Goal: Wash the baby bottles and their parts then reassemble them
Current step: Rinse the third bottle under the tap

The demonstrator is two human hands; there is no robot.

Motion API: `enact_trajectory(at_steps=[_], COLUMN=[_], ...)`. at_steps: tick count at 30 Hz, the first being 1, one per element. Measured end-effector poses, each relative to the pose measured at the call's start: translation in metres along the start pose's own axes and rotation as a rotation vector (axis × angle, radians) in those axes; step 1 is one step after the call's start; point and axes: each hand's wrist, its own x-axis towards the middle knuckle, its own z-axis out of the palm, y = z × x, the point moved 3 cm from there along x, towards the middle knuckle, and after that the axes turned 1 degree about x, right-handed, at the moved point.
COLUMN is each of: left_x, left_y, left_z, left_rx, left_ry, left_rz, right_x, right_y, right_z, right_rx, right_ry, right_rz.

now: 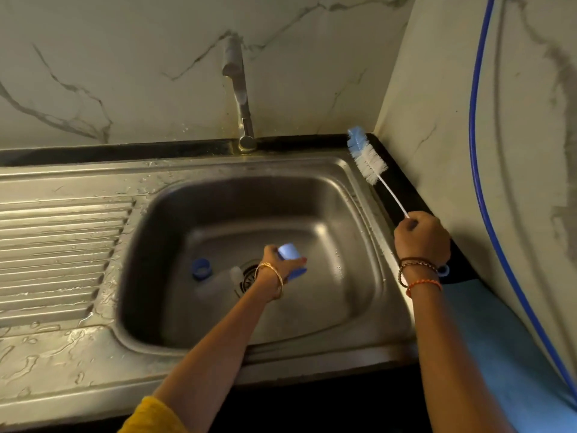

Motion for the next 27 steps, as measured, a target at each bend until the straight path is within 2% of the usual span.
enact_trajectory(at_steps=[2, 4, 8, 12, 16, 21, 23, 25, 26, 27], left_x=[0.000, -0.001, 0.005, 0.008, 0.009, 0.005, 0.005, 0.007, 0.007, 0.004], left_y=[-0.015, -0.021, -0.031, -0.039, -0.047, -0.044, -0.042, -0.039, -0.034, -0.027], left_z=[0.005, 0.006, 0.005, 0.004, 0.006, 0.006, 0.000, -0.010, -0.013, -0.016], left_rx=[0.226, 0.498, 0.729, 0.773, 0.824, 0.847, 0.881, 0.806, 0.744, 0.779], left_ry=[-0.093, -0.115, -0.106, -0.072, -0.049, -0.139, -0.072, 0.022, 0.036, 0.027], left_rz=[-0.017, 0.054, 0.133, 0.100, 0.055, 0.022, 0.016, 0.002, 0.003, 0.047], right_x=[0.006, 0.013, 0.015, 0.011, 0.005, -0.005, -0.008, -0.012, -0.015, -0.019], right_y=[0.002, 0.006, 0.009, 0.010, 0.005, -0.002, -0.006, -0.013, -0.018, -0.023], right_z=[0.004, 0.008, 0.016, 0.021, 0.026, 0.035, 0.035, 0.035, 0.036, 0.037], right_rx=[-0.061, -0.131, -0.294, -0.314, -0.296, -0.231, -0.195, -0.145, -0.103, -0.039], right_ry=[0.003, -0.005, -0.045, -0.006, 0.092, 0.121, 0.135, 0.164, 0.171, 0.167], right_rz=[0.011, 0.018, 0.022, -0.033, -0.202, -0.389, -0.425, -0.463, -0.488, -0.514])
